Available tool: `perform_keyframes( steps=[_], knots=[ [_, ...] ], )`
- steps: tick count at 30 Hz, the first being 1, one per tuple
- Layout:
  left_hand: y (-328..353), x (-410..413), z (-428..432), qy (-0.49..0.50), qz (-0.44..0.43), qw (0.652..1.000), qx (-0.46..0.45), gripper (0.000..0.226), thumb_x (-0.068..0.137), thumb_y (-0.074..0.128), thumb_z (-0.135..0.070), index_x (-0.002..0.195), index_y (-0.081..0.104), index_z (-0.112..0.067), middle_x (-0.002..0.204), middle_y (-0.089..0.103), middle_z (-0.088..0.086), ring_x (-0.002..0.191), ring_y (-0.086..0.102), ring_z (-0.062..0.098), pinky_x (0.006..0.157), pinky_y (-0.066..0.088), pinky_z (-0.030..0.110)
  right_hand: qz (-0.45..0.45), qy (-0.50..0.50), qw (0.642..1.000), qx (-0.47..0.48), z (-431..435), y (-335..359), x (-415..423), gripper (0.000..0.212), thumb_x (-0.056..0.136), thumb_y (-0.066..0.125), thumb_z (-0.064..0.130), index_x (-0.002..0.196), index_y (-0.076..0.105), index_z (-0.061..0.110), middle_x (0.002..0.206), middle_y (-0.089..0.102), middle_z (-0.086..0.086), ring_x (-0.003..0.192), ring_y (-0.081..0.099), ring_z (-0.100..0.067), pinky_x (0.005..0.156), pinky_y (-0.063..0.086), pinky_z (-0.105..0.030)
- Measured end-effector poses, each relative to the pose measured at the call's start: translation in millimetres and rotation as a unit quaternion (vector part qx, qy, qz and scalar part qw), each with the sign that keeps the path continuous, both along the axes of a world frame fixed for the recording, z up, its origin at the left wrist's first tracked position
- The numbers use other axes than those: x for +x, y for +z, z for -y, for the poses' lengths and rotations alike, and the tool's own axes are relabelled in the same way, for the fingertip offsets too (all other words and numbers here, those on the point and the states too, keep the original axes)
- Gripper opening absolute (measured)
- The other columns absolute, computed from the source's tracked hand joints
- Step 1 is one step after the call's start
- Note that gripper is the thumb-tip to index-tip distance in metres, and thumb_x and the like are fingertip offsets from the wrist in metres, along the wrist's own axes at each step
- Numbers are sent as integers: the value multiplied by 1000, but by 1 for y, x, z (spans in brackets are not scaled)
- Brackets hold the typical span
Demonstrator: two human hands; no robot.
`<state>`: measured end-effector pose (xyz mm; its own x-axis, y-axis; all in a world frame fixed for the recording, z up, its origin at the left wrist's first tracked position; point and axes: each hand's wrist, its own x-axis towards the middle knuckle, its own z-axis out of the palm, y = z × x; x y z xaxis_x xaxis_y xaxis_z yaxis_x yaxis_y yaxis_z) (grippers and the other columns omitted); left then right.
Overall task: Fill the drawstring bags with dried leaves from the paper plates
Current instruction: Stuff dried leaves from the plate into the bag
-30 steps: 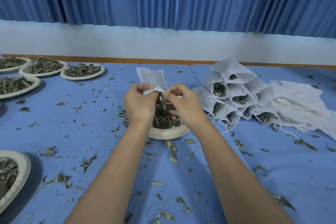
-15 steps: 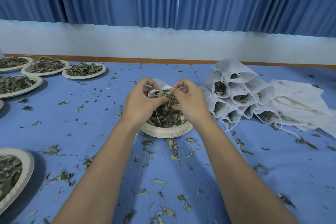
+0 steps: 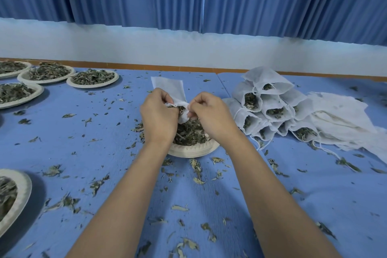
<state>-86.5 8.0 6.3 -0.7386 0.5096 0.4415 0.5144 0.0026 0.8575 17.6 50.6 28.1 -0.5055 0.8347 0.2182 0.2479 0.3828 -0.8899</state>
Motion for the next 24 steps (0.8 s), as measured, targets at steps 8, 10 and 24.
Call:
perform_keyframes(
  steps=[8,10,24],
  knots=[
    [19,-14,12,-208,263,942,-31,14,88,56,-3,84,62,-15,89,58,1,86,58,14,77,55,27,-31,-47,998,24,-3,-11,-3,7,98,47,14,92,51,10,79,50,5,91,58,-33,82,51,-54],
    [20,-17,14,-221,263,939,-26,14,90,56,-3,85,64,-13,90,59,2,82,58,13,72,57,24,-36,-47,998,24,-3,-11,-3,8,98,46,14,93,51,10,80,50,6,92,58,-34,81,51,-54],
    [-1,-8,6,-39,-61,997,-29,37,74,56,11,63,38,-19,61,42,-5,53,35,7,48,34,11,-12,28,999,-19,1,-6,-5,21,87,50,11,67,54,18,75,57,-1,72,52,-18,69,45,-37]
  ],
)
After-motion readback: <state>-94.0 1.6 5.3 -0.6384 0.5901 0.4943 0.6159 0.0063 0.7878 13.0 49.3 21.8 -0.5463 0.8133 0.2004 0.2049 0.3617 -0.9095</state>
